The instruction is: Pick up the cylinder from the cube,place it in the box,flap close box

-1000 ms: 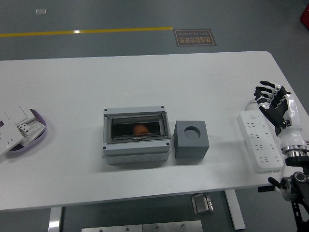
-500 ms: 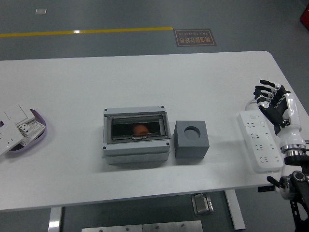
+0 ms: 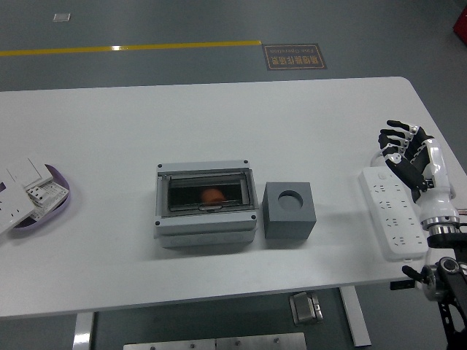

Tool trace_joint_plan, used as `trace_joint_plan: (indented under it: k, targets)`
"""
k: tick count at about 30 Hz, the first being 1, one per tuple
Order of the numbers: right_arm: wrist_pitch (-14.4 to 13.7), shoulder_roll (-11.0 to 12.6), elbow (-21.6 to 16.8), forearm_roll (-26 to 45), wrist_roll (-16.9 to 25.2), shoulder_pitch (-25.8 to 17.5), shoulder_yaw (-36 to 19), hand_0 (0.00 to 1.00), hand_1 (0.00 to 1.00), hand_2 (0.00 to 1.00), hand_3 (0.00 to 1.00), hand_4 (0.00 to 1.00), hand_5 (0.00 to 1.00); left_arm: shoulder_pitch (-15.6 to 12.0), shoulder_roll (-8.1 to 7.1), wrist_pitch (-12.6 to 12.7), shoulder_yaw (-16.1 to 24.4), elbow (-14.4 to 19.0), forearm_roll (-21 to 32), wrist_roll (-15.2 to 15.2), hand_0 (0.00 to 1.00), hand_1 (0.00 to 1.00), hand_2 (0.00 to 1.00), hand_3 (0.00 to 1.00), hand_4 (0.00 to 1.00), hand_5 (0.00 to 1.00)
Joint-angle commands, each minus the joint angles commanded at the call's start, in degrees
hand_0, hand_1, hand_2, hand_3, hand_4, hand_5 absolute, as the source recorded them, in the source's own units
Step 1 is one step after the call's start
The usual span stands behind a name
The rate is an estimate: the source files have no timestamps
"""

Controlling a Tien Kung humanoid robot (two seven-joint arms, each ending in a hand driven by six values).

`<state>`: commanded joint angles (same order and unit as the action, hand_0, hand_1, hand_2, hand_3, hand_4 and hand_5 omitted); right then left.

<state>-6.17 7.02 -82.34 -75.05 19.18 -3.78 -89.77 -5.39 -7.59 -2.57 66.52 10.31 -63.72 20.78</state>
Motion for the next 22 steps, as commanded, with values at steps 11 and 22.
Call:
trace_joint_plan:
  k: [11, 22]
  targets:
    - [2.66, 0.86, 1.76, 5.06, 0.84, 0.53, 2.55, 0.608, 0.602, 0.626, 0.664, 0.724, 0.118, -0.82, 0.78, 0.15, 0.24, 0.0, 0.56, 0.11, 0.626, 0.629, 0.595, 0.651, 0.697, 0.218]
    - [6.72, 0.04, 1.72, 0.84, -1.64, 2.78, 4.09, 0.713, 0.678, 0.65, 0.684, 0.709, 0.099, -1.66, 0.59, 0.33, -0.08, 0.0, 1.11, 0.23, 0.626, 0.629, 0.595, 0.652, 0.697, 0.219]
